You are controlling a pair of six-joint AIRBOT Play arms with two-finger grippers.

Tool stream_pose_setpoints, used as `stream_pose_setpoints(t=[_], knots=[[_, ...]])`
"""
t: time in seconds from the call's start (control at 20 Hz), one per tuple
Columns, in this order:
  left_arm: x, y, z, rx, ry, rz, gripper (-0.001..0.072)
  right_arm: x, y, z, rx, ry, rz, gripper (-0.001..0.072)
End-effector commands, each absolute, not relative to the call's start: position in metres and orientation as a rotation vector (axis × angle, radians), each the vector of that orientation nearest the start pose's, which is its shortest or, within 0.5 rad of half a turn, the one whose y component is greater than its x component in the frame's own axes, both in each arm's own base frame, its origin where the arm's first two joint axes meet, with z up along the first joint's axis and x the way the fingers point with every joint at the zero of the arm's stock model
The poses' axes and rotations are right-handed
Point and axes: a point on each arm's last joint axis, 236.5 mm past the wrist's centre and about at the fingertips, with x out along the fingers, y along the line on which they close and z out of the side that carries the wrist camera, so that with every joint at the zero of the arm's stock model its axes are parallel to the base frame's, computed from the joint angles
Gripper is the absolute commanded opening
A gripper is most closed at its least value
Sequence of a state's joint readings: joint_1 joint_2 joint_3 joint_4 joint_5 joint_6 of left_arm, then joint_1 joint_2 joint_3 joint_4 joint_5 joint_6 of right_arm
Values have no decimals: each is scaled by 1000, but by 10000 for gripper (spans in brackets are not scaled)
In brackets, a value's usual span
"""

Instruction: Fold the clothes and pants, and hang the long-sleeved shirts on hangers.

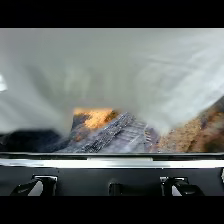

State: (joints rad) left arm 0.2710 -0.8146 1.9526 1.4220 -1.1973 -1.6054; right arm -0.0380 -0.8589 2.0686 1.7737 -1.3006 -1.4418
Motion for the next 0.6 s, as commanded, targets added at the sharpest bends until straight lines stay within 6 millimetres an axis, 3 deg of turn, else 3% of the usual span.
stream_pose_setpoints(t=[0.0,0.1,0.2,0.4,0.55], knots=[[283,30,477,-111,137,78,15,283,28,465,227,257,98,27],[329,16,427,-133,295,-33,15,330,26,410,233,451,82,27],[377,13,359,-156,483,-79,15,380,26,348,230,649,73,27],[468,1,187,-188,843,-149,15,470,24,209,221,971,64,28],[524,-9,73,-223,987,-154,15,513,22,105,241,1151,42,28]])
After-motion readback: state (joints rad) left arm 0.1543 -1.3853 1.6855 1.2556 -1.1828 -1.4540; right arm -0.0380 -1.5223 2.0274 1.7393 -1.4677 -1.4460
